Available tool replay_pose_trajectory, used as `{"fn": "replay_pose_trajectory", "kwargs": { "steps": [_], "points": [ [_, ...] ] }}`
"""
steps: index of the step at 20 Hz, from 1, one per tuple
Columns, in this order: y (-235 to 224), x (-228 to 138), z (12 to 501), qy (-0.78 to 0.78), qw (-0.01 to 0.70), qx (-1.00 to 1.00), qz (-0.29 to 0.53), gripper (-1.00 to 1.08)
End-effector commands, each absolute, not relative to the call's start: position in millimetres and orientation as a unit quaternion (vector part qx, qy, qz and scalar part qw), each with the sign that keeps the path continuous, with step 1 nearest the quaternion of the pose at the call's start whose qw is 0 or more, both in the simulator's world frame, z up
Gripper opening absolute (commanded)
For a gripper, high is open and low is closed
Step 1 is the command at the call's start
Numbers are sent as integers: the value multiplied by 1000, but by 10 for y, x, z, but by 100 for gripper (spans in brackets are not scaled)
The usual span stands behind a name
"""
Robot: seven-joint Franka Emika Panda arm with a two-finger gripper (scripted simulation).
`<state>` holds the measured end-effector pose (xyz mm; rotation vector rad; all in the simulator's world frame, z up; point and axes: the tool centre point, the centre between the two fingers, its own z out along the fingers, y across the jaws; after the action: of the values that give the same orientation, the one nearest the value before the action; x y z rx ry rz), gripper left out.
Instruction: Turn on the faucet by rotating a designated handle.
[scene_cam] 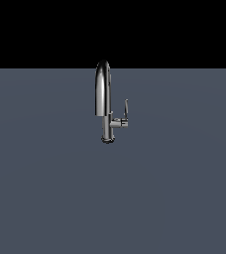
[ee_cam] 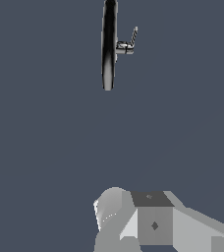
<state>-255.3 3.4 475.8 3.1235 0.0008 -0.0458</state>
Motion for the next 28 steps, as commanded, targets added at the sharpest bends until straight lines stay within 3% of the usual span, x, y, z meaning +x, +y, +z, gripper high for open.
{"fn": "replay_pose_trajectory", "kwargs": {
  "steps": [1,14,28],
  "points": [
    [34,-2553,4758,0,9,1000,-15,-100],
    [61,-2321,4730,-28,-19,999,-41,-100],
    [75,-1586,4569,-117,-107,980,-123,-100]
  ]
}}
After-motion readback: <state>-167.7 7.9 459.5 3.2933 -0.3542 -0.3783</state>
